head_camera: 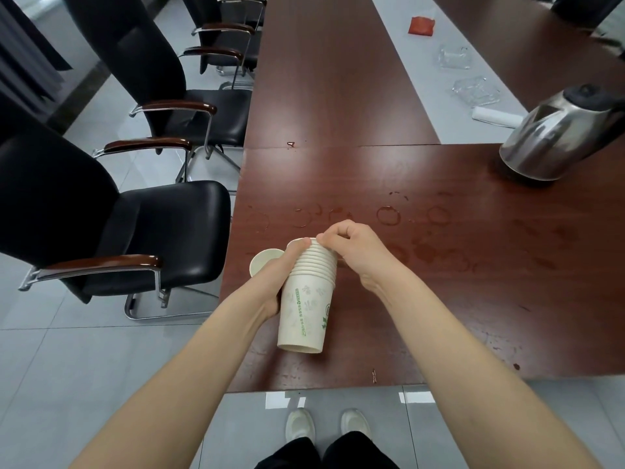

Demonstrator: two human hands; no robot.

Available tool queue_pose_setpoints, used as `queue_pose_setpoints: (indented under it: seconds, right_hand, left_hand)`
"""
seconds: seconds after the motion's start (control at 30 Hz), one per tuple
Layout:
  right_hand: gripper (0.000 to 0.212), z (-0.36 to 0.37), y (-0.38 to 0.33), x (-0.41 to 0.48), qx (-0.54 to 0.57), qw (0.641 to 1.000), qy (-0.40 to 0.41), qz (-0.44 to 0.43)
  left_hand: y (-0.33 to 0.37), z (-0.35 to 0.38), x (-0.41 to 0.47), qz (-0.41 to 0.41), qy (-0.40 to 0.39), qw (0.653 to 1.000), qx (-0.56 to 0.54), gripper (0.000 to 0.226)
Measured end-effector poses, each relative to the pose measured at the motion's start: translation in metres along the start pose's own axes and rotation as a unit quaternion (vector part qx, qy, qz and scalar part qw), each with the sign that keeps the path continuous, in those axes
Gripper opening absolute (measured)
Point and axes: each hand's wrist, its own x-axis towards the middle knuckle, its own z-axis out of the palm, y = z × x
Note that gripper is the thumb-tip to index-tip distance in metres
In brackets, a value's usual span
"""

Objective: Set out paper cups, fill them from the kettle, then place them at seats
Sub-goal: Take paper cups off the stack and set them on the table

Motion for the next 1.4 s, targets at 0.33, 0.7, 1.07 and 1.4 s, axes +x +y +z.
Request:
queue_pose_setpoints:
  seconds: [0.33, 0.7, 1.07, 1.4]
  right_hand:
    - [0.022, -0.032, -0.011, 0.014, -0.02, 0.999, 0.03, -0.012]
    - [0.01, -0.037, -0.001, 0.015, 0.19, 0.972, -0.035, 0.133]
    - [0.039, -0.046, -0.003, 0.014, 0.149, 0.964, -0.136, 0.172]
    - [0.038, -0.06, -0.004, 0.025, 0.175, 0.981, -0.035, 0.078]
  left_hand:
    - [-0.016, 0.003, -0.002, -0.016, -0.046, 0.999, 0.023, 0.038]
    - [-0.016, 0.009, -0.004, 0.048, -0.091, 0.992, 0.069, 0.022]
    - [-0.014, 0.013, -0.005, 0.047, -0.094, 0.991, 0.079, 0.02]
    - [-0.01, -0.002, -0.014, -0.003, -0.054, 0.998, 0.036, 0.029]
